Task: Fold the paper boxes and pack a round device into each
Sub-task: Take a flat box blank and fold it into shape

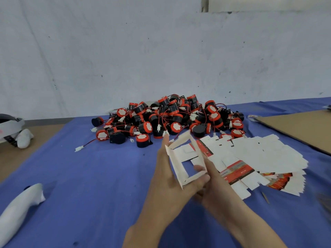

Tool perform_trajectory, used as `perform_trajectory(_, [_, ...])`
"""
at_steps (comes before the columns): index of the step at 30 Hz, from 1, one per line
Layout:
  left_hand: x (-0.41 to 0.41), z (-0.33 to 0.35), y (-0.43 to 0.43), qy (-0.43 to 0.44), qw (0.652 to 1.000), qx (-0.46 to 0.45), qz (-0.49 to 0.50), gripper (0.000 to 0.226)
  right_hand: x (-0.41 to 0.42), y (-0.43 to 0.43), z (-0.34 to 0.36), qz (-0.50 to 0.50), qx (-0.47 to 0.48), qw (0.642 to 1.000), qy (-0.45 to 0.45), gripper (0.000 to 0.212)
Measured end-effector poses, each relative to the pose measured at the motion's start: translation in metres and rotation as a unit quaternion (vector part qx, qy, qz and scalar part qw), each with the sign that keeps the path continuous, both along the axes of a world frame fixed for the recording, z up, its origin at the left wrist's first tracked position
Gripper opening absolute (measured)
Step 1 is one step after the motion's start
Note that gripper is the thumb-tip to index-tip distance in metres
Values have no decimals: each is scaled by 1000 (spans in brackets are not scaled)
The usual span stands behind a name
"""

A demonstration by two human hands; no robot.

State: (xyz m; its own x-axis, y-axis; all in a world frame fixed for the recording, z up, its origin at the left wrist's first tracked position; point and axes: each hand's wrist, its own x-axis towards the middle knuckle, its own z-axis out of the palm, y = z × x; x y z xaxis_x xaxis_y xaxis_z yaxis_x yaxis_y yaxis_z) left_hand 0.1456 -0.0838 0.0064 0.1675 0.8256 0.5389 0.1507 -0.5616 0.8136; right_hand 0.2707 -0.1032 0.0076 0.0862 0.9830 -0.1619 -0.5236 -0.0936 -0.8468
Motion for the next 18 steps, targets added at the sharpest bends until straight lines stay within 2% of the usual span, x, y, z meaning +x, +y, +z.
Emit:
perform_trajectory(2, [-2, 7, -4, -35, 999, -4, -11, 103, 2, -1, -1, -80, 61, 979, -177, 36])
perform_trajectory(3, [-4, 13, -7, -59, 998, -9, -26, 95, 5, -4, 0, -117, 117, 949, -269, 37])
perform_trajectory(4, [-6, 18, -9, -82, 996, -16, -44, 84, 7, -8, 3, -140, 173, 916, -334, 37])
perform_trajectory(6, [-10, 27, -14, -107, 991, -31, -80, 67, 12, -13, 9, -141, 256, 874, -387, 38])
perform_trajectory(9, [-16, 34, -20, -104, 986, -63, -114, 74, 11, -16, 17, -95, 323, 850, -405, 45])
perform_trajectory(11, [-18, 35, -23, -87, 985, -76, -126, 66, 8, -19, 19, -61, 340, 850, -397, 47])
perform_trajectory(15, [-17, 31, -25, -67, 986, -89, -120, 49, 4, -23, 16, -12, 333, 868, -368, 59])
perform_trajectory(18, [-15, 30, -26, -63, 988, -100, -101, 47, 0, -24, 16, -6, 320, 889, -327, 57])
